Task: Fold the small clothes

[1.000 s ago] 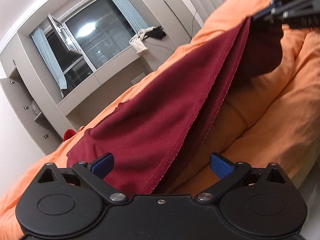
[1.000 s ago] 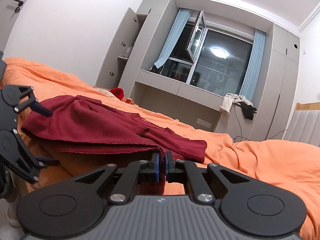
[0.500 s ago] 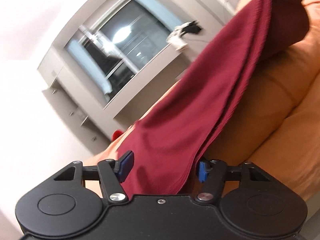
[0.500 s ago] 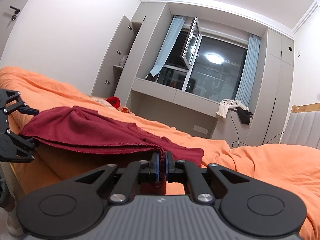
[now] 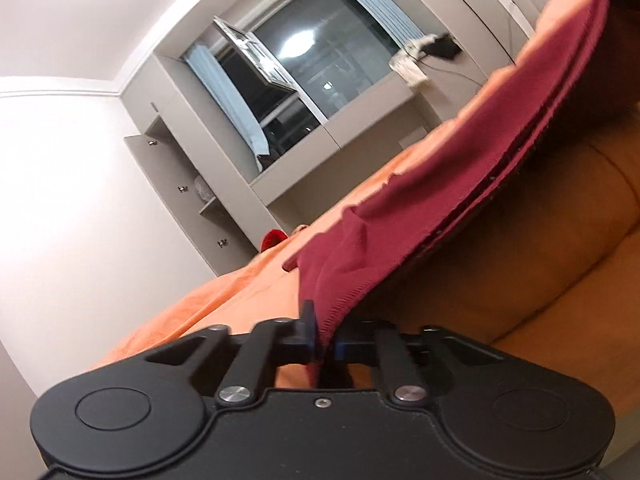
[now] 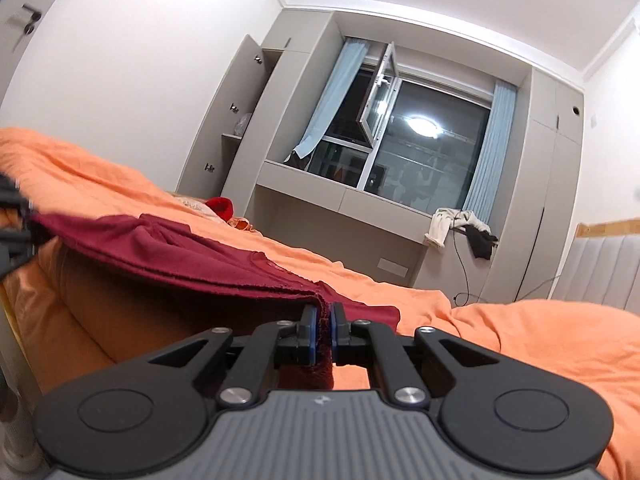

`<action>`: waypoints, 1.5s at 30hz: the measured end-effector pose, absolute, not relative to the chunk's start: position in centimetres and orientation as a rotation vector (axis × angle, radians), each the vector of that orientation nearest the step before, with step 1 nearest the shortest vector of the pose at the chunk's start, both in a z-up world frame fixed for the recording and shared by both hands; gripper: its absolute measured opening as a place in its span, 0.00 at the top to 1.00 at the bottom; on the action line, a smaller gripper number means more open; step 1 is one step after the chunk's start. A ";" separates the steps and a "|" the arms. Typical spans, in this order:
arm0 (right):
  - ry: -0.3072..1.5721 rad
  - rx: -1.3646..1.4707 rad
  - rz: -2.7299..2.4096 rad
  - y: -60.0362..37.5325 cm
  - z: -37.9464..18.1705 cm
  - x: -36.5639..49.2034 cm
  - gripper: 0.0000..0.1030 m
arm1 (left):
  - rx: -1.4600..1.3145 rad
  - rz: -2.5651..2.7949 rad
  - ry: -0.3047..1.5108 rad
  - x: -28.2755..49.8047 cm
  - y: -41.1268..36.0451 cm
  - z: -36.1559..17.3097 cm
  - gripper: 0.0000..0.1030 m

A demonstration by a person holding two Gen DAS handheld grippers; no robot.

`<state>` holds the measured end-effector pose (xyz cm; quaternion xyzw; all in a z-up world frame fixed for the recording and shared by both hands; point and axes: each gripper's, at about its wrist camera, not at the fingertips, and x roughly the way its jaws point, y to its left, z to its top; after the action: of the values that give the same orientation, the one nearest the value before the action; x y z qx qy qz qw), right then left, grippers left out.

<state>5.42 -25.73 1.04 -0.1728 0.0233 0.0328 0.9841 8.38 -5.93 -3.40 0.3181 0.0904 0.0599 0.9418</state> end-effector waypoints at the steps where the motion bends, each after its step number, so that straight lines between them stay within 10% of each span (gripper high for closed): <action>1: 0.046 -0.358 0.067 -25.6 1.0 5.4 0.94 | 0.628 0.129 0.161 8.3 -5.9 -2.9 0.94; 23: -0.181 -0.411 -0.057 -28.6 8.1 -10.0 1.00 | 0.452 -0.123 0.002 -3.7 -2.6 9.6 0.95; 31: 0.132 -0.312 0.118 -28.8 5.0 -5.3 0.99 | 0.391 -0.164 0.073 -3.1 -1.6 8.7 0.96; 36: 0.205 -0.387 0.315 -24.0 3.0 -2.2 0.51 | 0.385 -0.147 0.077 -2.1 -1.3 9.0 0.96; 45: 0.148 -0.556 0.479 -15.5 1.2 -1.8 0.17 | 0.442 -0.195 -0.012 -0.9 -2.8 11.6 0.96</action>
<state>-1.83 -15.53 1.24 -0.2714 0.0725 0.2342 0.9307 -0.90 -2.77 11.62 0.2190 -0.0059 -0.0965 0.9709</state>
